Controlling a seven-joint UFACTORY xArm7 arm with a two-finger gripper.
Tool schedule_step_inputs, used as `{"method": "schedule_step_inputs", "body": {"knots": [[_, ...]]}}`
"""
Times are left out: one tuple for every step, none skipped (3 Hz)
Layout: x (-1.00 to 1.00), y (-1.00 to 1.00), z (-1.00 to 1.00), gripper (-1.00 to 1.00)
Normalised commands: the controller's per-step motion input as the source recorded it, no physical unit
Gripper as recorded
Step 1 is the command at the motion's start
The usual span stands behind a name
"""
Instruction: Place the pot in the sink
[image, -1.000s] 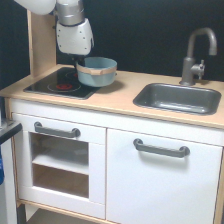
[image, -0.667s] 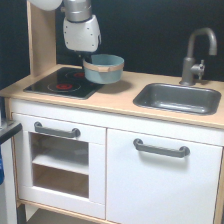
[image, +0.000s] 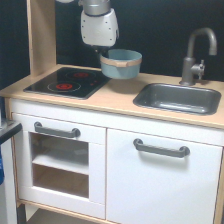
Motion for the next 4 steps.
{"method": "schedule_step_inputs", "body": {"knots": [[1.0,-0.03,-0.56,-1.0],[0.99,0.31,-0.73,-1.0],[0.99,0.39,-0.86,-1.0],[0.99,0.36,-0.9,-1.0]]}}
